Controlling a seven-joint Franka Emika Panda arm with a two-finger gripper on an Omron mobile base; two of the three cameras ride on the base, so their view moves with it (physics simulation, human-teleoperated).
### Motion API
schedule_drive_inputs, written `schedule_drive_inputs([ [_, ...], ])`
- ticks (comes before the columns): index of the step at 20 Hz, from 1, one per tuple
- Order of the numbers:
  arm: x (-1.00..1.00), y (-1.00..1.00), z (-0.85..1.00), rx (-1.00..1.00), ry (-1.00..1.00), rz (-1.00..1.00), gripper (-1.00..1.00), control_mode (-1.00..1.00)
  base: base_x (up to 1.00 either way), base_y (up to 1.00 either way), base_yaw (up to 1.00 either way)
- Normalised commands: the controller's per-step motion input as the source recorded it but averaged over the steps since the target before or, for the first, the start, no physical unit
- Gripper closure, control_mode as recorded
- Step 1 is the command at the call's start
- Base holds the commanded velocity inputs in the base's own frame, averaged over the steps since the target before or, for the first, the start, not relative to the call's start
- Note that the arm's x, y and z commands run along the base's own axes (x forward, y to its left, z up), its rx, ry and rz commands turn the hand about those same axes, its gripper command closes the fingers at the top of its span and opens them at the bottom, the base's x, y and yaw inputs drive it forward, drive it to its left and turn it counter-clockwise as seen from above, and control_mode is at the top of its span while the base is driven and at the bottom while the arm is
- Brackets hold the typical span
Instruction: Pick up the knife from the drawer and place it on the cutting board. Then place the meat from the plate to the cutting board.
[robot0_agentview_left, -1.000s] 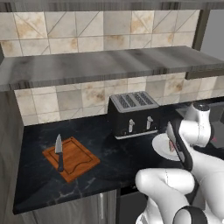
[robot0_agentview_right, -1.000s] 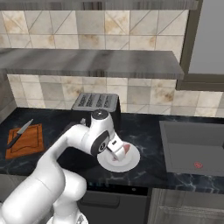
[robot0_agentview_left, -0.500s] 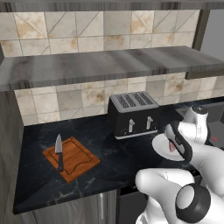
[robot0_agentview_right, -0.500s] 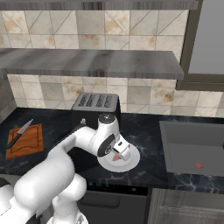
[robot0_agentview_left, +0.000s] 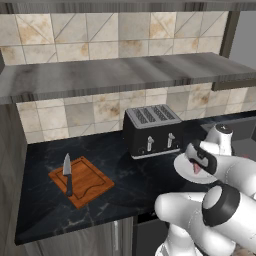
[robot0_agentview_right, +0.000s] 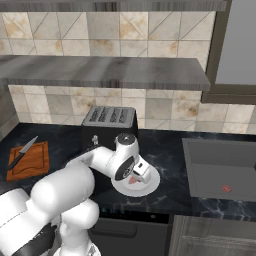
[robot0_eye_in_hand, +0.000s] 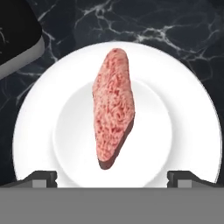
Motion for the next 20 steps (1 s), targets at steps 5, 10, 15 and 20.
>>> schedule_drive_inputs([
  [5,0.17,-0.08,-0.22,0.0,0.0,0.04,-1.0,-1.0,0.0,0.0,0.0],
  [10,0.15,-0.06,-0.15,0.0,0.02,0.01,-1.0,-1.0,0.0,0.0,0.0],
  [15,0.1,-0.08,-0.11,0.0,0.01,0.0,-1.0,-1.0,0.0,0.0,0.0],
  [20,0.1,-0.05,-0.13,0.0,0.0,0.01,-1.0,-1.0,0.0,0.0,0.0],
])
